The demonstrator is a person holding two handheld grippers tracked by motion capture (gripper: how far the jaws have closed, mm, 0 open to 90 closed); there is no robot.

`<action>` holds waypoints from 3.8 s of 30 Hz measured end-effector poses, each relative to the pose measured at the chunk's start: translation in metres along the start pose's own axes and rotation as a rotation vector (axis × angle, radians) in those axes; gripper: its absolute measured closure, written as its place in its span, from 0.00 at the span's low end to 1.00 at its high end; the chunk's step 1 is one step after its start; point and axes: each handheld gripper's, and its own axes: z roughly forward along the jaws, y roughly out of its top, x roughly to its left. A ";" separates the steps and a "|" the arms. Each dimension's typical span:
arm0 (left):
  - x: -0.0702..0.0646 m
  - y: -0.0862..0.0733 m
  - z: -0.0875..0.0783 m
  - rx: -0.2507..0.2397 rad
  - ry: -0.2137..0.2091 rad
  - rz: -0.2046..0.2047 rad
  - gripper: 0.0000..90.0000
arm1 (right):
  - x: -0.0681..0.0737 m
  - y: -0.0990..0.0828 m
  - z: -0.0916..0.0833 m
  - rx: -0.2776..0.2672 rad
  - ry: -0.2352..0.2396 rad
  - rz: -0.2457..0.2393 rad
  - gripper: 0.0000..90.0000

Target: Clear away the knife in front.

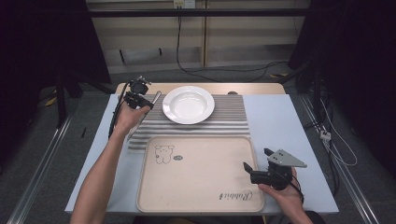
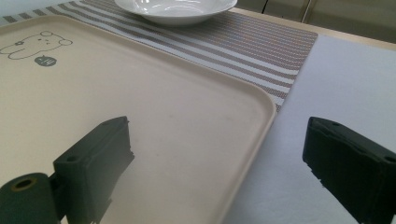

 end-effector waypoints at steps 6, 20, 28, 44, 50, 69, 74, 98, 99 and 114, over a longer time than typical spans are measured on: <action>-0.006 -0.005 -0.009 -0.011 -0.002 -0.005 0.89 | 0.000 0.000 0.000 -0.003 0.001 -0.004 0.10; -0.013 -0.015 -0.024 -0.017 -0.013 0.023 0.89 | 0.000 0.000 0.000 0.000 -0.005 -0.003 0.09; -0.027 -0.019 -0.026 -0.012 -0.035 0.047 0.89 | 0.000 0.001 0.001 0.000 -0.004 -0.002 0.09; -0.065 -0.024 -0.033 0.016 -0.053 0.134 0.89 | 0.001 0.001 0.002 0.001 -0.002 -0.003 0.09; -0.075 -0.030 -0.029 0.037 -0.065 0.147 0.89 | 0.000 0.001 0.002 0.001 -0.002 -0.003 0.09; -0.106 -0.052 -0.030 0.050 -0.115 0.176 0.89 | 0.001 0.001 0.002 0.000 -0.001 -0.004 0.09; -0.113 -0.056 -0.029 0.060 -0.118 0.194 0.89 | 0.001 0.001 0.003 0.001 0.000 -0.005 0.09; -0.142 -0.074 -0.013 0.129 -0.141 0.196 0.88 | 0.001 0.001 0.002 -0.002 -0.002 -0.007 0.09; -0.144 -0.074 -0.013 0.130 -0.141 0.199 0.88 | 0.001 0.001 0.002 -0.002 -0.001 -0.008 0.09; -0.154 -0.085 0.002 0.211 -0.146 0.186 0.88 | 0.002 0.001 0.002 0.001 0.001 -0.010 0.09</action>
